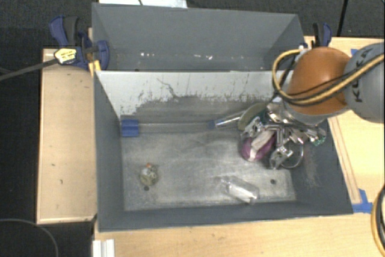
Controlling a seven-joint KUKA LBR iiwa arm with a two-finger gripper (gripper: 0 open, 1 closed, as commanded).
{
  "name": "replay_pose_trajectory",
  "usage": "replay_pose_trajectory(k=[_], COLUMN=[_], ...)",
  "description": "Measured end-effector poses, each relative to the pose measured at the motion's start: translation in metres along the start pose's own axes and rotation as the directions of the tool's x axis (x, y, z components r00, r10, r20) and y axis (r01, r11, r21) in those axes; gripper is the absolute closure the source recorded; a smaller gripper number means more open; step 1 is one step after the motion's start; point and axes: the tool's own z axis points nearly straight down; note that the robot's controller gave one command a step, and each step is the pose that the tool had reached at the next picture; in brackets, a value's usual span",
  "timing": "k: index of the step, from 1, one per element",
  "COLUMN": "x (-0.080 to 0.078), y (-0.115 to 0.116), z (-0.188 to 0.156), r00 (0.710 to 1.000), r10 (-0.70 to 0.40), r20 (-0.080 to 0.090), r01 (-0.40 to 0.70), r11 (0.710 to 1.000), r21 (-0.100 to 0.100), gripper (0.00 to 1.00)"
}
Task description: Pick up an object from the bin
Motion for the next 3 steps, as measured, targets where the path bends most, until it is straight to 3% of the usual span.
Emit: replay_pose_trajectory(k=[1, 2, 3], x=[-0.002, -0.002, -0.001], y=[-0.001, 0.014, 0.005], z=[-0.002, -0.119, -0.183], r00=[1.0, 0.962, 0.96], r10=[0.0, -0.272, -0.281], r20=[0.006, -0.001, 0.0], r01=[0.0, 0.272, 0.281], r11=[1.0, 0.962, 0.96], r21=[0.004, 0.009, 0.011], gripper=[1.0, 1.0, 1.0])
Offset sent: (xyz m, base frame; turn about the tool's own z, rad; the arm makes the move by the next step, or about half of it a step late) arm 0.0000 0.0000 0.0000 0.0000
